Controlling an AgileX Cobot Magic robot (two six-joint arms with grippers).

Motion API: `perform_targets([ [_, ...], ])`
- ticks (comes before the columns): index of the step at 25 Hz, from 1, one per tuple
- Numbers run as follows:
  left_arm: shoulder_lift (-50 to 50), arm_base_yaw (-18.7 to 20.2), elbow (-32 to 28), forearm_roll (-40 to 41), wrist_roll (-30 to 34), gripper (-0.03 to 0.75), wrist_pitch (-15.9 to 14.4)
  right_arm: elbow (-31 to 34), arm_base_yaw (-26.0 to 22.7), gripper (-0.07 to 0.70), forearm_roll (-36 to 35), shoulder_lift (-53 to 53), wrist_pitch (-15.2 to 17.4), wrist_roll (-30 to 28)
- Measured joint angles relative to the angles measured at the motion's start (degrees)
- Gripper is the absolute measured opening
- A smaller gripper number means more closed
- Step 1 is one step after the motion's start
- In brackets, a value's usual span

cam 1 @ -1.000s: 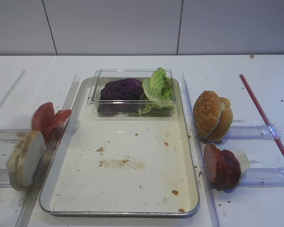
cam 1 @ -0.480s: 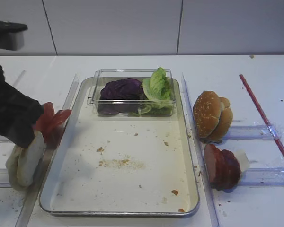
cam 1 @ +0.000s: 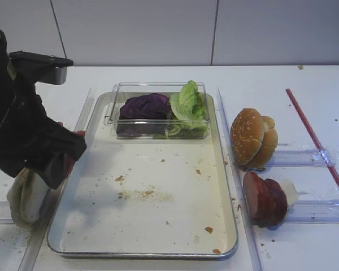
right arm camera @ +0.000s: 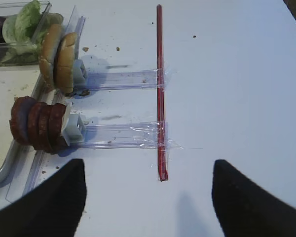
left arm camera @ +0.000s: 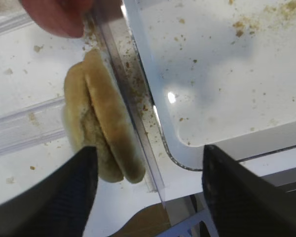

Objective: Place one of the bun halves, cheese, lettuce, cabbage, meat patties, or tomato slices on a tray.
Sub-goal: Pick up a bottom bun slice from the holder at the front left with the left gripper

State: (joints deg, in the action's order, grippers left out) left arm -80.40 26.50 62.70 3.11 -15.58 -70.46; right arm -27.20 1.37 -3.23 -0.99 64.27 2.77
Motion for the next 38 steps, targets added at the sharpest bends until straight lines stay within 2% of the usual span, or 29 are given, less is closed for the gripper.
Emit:
perform_targets([
  [10,-4.8,0.0,3.2,-0.3,-0.2,0.387,0.1,0.0,0.0,0.531,0.0,0.0,0.0,0.0],
  [20,-8.1,0.0,3.4,-0.4,-1.4,0.343,0.2,0.0,0.0,0.531,0.0,0.0,0.0,0.0],
  [29,-10.2,0.0,3.4,1.4,-5.9,0.325,0.4,0.0,0.0,0.531,0.0,0.0,0.0,0.0],
  [31,-10.3,0.0,3.4,2.0,-6.9,0.286,0.5,0.0,0.0,0.531,0.0,0.0,0.0,0.0],
  [36,-10.3,0.0,3.4,3.5,-7.9,0.114,0.2,0.0,0.0,0.531,0.0,0.0,0.0,0.0],
  [38,-10.3,0.0,3.4,3.9,-8.3,0.08,0.0,0.0,0.0,0.531,0.0,0.0,0.0,0.0],
])
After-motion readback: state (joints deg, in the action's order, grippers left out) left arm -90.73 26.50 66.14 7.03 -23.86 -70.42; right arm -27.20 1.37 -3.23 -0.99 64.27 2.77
